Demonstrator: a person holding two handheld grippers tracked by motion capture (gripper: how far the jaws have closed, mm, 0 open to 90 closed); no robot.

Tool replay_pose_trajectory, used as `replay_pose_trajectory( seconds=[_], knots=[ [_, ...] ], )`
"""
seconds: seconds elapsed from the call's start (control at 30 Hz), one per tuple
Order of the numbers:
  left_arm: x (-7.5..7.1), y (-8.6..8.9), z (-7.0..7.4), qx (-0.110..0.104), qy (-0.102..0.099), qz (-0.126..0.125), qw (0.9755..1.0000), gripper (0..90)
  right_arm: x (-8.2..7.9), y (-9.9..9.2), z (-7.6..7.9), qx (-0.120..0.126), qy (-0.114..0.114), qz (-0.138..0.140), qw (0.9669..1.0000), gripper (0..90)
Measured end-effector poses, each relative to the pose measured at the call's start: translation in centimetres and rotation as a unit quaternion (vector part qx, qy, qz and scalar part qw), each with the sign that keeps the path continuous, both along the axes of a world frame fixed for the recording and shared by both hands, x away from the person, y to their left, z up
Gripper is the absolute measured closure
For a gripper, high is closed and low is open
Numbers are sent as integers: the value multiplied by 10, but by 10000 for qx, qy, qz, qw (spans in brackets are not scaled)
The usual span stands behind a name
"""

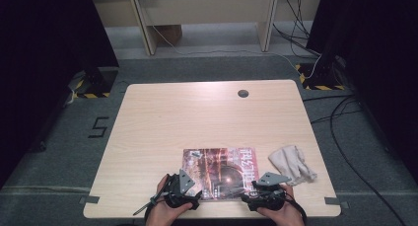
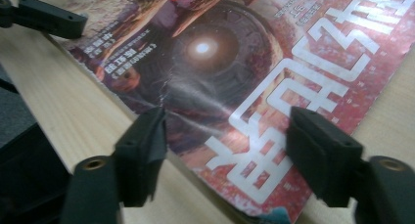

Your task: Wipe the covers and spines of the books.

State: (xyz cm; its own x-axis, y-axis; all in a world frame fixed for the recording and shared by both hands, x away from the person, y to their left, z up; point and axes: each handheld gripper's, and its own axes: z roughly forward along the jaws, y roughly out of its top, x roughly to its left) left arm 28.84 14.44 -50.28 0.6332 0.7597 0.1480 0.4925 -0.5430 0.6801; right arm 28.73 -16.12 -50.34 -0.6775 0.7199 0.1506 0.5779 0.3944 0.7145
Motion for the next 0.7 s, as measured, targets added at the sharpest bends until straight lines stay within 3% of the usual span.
replay_pose_trajectory(
  seconds=[0.13, 0.23, 0.3, 0.4, 0.5, 0.6, 0.7],
  knots=[
    [1, 1, 0, -23, 42, 16, 10000, 133, 5, -9, 3, -51, -135, -373, 9992, 296],
    [2, 1, 0, -31, 56, 33, 10000, 128, 9, -13, 0, -79, 9, -480, 9988, 292],
    [2, 1, 0, -22, 76, 54, 10000, 128, 7, -9, -3, -62, 161, -406, 9990, 254],
    [4, 3, 0, 123, -61, 130, 9998, 127, 4, -3, -3, -317, 26, -236, 9992, 243],
    [7, 9, 1, 205, -107, 252, 9994, 134, -3, 1, -3, -371, 0, -68, 9993, 271],
    [11, 15, 0, 179, -92, 404, 9990, 135, -12, 5, -3, -357, 1, 127, 9993, 270],
    [15, 18, 0, 149, -48, 512, 9986, 104, -16, 9, -2, -494, -43, 253, 9985, 275]
  ],
)
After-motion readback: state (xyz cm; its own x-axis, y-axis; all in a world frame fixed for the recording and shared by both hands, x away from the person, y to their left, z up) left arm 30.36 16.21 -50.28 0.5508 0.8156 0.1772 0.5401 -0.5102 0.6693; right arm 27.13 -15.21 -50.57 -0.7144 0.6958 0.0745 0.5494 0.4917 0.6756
